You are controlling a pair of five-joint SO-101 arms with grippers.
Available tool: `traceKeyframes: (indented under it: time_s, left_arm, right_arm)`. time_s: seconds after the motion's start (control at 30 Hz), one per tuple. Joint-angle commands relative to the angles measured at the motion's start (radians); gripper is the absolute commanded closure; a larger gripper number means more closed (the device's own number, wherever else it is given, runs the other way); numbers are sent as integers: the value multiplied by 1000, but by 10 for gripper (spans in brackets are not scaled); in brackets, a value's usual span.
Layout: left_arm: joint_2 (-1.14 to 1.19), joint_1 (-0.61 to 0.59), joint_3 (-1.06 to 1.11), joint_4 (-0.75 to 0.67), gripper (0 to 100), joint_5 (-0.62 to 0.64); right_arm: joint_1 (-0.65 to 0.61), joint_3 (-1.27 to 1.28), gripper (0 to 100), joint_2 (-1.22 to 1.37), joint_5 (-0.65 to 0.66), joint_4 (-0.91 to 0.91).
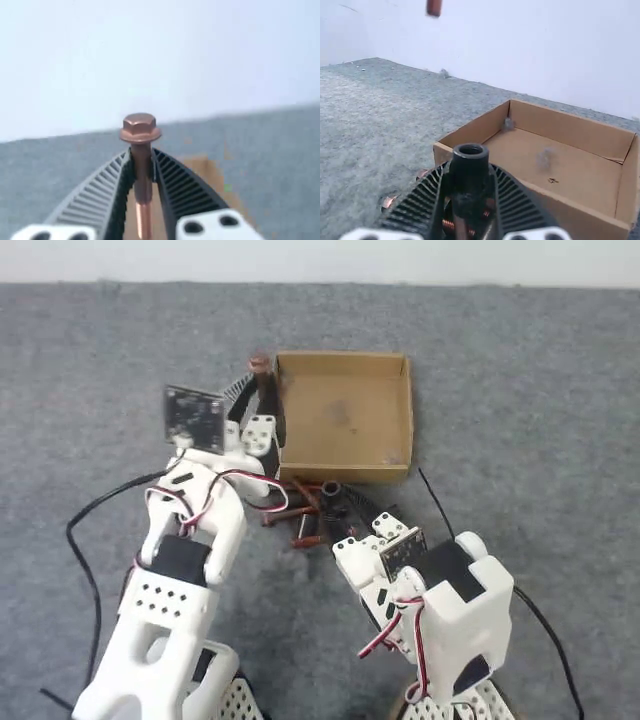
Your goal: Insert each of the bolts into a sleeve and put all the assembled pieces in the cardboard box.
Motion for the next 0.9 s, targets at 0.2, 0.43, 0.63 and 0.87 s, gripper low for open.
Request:
traceKeyframes:
  time_s: [0.2, 0.43, 0.63, 0.87]
  left_arm:
    - [-55, 6, 202, -430, 989, 264]
    - [-58, 6, 199, -261, 989, 269]
    - [-92, 6, 165, -114, 989, 290]
    - [-172, 52, 163, 41, 989, 382]
  right_arm:
    - [-21, 12, 991, -24, 8, -31]
    - [-105, -14, 991, -15, 9, -28]
    - [-107, -84, 991, -15, 14, 73]
    - [-108, -84, 991, -15, 14, 81]
